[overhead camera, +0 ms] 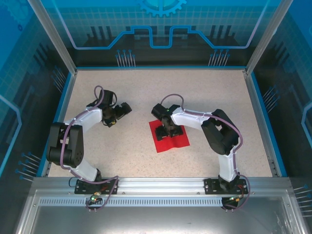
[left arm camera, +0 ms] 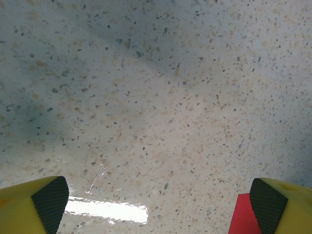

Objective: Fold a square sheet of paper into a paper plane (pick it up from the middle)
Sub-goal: First fold in half a square sheet of paper at the center of the table.

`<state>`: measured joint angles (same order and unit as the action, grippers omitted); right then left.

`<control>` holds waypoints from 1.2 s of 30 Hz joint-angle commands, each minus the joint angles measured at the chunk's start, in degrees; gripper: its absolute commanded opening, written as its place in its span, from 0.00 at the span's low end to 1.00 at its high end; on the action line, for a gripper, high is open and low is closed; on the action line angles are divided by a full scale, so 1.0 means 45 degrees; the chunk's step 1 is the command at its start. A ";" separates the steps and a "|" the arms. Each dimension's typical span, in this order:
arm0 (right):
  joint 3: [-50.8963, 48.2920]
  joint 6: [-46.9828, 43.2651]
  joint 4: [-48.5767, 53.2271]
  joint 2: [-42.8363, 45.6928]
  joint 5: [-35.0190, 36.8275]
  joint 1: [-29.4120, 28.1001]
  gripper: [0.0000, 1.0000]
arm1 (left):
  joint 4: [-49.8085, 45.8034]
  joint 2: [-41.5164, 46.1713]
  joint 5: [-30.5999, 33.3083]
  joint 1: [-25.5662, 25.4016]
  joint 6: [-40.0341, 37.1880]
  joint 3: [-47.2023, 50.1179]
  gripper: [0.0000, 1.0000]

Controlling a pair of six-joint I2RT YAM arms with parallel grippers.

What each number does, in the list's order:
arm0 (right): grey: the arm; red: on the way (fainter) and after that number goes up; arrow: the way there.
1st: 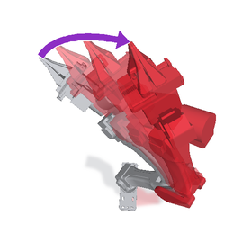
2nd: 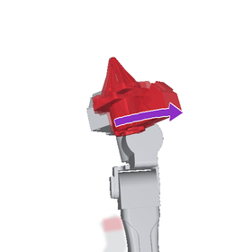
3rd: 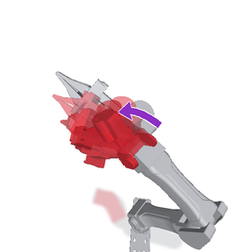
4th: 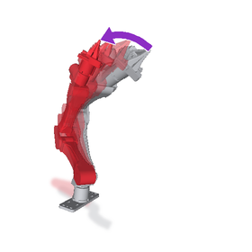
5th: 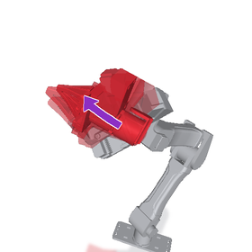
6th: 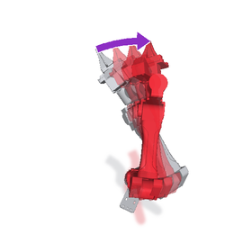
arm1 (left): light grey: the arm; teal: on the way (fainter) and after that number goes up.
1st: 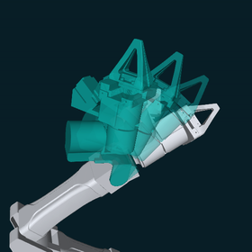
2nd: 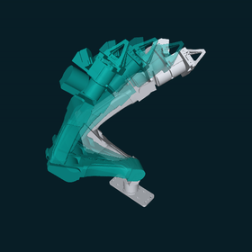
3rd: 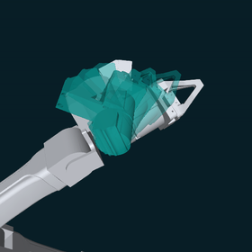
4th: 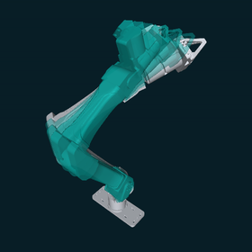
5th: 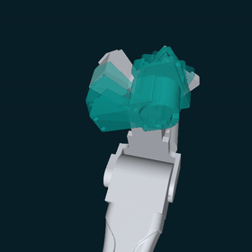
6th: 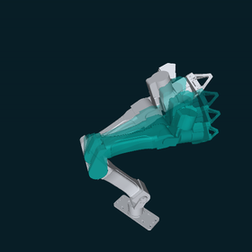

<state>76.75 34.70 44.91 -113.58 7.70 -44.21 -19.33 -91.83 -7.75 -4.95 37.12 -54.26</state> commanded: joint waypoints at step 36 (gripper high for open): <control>-0.5786 0.3315 -0.9676 0.4723 -0.6965 0.2219 0.27 | 0.3520 0.1244 -0.3050 -0.1225 0.1639 0.2060 0.97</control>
<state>52.75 46.41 7.31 -90.96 -19.03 -35.53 -8.95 -88.14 -17.50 -9.56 41.93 -46.57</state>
